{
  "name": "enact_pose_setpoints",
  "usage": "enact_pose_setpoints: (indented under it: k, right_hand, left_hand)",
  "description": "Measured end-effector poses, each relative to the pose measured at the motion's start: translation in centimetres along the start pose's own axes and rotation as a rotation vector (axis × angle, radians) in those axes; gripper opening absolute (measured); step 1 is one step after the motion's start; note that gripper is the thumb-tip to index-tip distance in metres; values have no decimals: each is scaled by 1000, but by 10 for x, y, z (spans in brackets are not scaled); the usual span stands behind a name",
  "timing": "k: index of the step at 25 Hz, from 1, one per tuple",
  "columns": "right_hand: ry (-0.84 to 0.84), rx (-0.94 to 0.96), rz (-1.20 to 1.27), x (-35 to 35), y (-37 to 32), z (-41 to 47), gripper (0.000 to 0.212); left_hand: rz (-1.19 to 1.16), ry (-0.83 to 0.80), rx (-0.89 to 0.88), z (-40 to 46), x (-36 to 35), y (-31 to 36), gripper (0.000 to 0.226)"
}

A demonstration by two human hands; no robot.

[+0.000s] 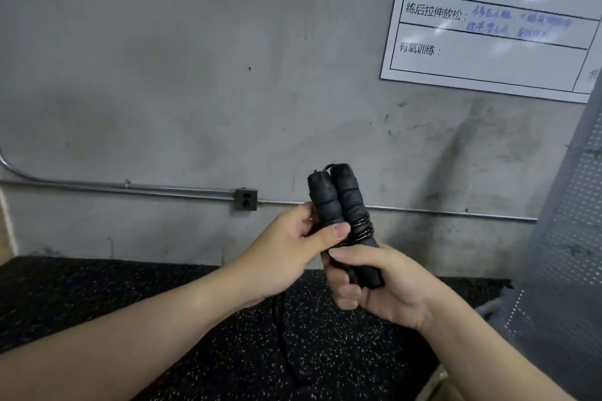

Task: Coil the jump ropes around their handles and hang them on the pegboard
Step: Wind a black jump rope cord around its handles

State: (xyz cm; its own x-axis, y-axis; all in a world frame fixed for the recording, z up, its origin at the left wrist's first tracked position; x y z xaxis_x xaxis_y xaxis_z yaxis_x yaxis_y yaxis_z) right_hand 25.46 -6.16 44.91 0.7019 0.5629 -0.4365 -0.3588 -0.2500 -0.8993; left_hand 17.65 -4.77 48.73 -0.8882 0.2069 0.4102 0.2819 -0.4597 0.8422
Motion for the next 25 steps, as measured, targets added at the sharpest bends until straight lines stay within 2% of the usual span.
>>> enact_pose_setpoints:
  k: [2,4,5,7,10,13,15,16,18,20,22,23,25]
  right_hand:
    - [29,79,3,17,15,7,12]
    - [97,167,-74,43,25,13,21]
    - [142,210,-121,61,29,15,23]
    - [232,253,-214,97,41,16,24]
    - [327,256,-255,134,51,23,25]
    - [276,245,-216,144,41,36,25]
    - [211,213,-150,143,35,42,34]
    - [186,200,-112,142,33,43,32]
    - [145,189,-45,139,29,43,20]
    - [140,203,-91,139,28,43,5]
    - [164,199,-110,139,32,44,11]
    - [161,182,-75,137,37,45,13]
    - [111,128,75,126,45,47,14]
  left_hand:
    - [53,-54,138,5,-10,-33,49]
    - [267,-101,295,9,-12,-72,86]
    - [380,-129,332,11,-15,-88,94]
    - [504,-169,314,20,-28,-106,89]
    - [570,-89,270,37,-42,-113,69]
    - [499,39,278,51,-38,-111,38]
    - [386,50,258,55,-35,-104,20]
    - [360,44,235,55,-34,-100,16]
    - [393,45,177,55,-33,-94,16]
    - [454,67,168,51,-28,-97,26]
    - [521,94,192,46,-20,-101,28]
    - [553,120,183,44,-15,-100,22]
    - [631,163,170,38,-6,-98,25]
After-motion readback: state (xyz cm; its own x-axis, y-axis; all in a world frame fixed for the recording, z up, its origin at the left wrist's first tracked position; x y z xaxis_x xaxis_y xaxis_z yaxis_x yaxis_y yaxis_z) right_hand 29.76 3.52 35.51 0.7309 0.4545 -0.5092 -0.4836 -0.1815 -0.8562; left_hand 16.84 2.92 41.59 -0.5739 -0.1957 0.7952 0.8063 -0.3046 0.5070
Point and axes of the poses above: each hand's wrist, its own z-axis towards the middle knuckle, its own x-axis out of the back of the hand, y = z × x, the point moved 10 cm from there along z, towards the middle knuckle, and after that the axes turned 15 degrees about z, right-handed, at the moved point
